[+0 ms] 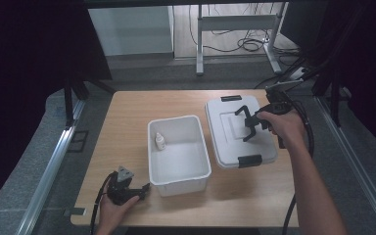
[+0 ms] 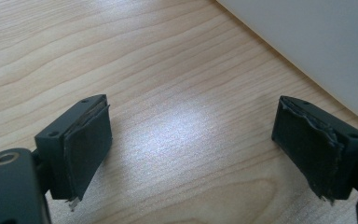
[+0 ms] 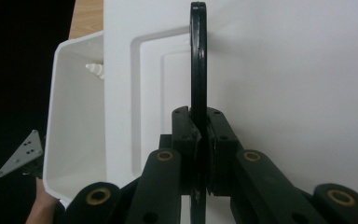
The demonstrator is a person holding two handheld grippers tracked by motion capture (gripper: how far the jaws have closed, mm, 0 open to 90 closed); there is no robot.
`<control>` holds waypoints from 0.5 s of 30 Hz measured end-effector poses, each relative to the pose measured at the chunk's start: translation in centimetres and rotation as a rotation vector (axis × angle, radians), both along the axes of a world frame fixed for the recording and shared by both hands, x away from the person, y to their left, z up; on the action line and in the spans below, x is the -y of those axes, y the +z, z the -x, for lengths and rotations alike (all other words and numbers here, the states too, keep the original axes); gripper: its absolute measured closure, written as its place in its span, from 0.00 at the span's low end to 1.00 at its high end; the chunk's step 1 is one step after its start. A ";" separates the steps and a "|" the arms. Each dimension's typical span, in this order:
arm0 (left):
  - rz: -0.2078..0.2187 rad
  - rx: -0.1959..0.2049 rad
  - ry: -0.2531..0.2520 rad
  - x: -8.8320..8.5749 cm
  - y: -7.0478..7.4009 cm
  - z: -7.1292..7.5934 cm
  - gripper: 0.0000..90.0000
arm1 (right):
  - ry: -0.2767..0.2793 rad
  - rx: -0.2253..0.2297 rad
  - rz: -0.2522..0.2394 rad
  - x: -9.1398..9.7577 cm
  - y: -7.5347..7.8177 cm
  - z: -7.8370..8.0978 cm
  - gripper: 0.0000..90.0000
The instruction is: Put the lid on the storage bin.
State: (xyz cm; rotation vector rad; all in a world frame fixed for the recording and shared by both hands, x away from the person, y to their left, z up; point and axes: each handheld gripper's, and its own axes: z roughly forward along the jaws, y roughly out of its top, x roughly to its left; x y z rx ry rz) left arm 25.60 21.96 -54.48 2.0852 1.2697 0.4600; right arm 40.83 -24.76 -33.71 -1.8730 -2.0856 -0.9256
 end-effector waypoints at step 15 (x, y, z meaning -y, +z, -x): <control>-0.002 -0.001 -0.002 0.0 0.0 0.0 0.13 | 0.011 0.011 -0.027 -0.7 1.2 0.7 0.94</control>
